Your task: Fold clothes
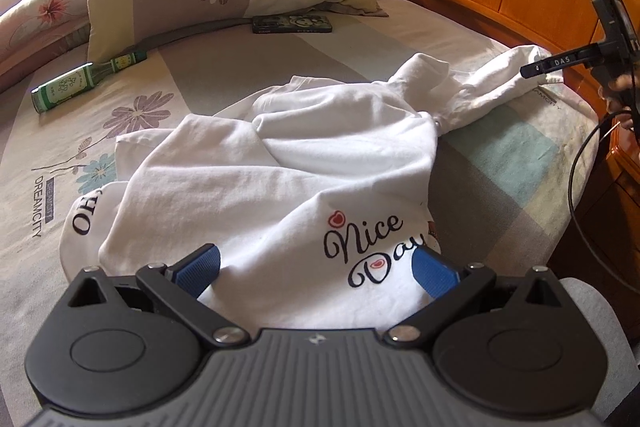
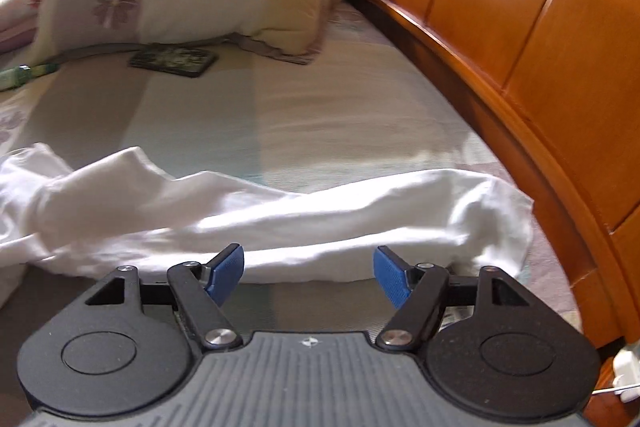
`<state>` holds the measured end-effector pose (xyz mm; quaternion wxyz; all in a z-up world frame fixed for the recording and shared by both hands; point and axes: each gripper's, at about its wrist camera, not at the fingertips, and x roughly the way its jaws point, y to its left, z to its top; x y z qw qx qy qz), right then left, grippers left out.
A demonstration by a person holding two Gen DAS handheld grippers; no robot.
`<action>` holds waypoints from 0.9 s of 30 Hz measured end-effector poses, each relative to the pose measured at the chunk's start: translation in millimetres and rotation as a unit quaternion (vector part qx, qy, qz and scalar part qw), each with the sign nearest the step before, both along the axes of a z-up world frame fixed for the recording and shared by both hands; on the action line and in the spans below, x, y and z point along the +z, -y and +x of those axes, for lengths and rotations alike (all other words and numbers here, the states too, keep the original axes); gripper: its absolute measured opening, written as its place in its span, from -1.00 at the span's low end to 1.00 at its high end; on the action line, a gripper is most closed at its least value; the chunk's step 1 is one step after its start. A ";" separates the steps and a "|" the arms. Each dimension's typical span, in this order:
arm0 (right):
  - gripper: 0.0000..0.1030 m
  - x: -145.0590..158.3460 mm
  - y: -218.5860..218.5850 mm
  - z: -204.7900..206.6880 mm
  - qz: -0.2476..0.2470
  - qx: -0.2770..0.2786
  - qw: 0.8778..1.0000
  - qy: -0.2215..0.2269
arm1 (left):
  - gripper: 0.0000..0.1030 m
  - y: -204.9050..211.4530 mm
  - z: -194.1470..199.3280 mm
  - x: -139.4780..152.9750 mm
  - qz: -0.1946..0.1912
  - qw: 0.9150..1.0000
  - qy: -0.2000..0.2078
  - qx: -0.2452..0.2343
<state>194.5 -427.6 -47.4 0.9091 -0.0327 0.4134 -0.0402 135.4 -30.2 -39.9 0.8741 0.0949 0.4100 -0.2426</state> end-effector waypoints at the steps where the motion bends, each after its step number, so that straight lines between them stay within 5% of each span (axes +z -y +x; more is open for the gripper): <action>1: 0.60 1.5 -18.1 -6.7 0.010 0.019 1.000 0.000 | 0.97 -4.7 -3.4 0.0 -0.001 1.000 0.001 0.005; 8: 0.83 7.4 -144.1 -42.5 0.040 0.155 0.987 0.000 | 0.97 -53.5 -23.7 -8.5 -0.004 0.998 0.002 0.064; 17: 1.00 15.2 -288.6 -63.1 0.026 0.295 0.955 0.013 | 0.97 -108.8 -40.5 -26.7 0.007 0.988 -0.004 0.154; 20: 1.00 13.2 -330.1 -63.9 0.022 0.331 0.943 0.010 | 0.97 -124.6 -42.7 -34.7 -0.022 0.984 -0.022 0.177; 27: 1.00 -26.0 -388.7 -58.7 -0.093 0.333 0.938 -0.014 | 0.97 -138.2 -43.3 -43.0 -0.038 0.982 -0.029 0.184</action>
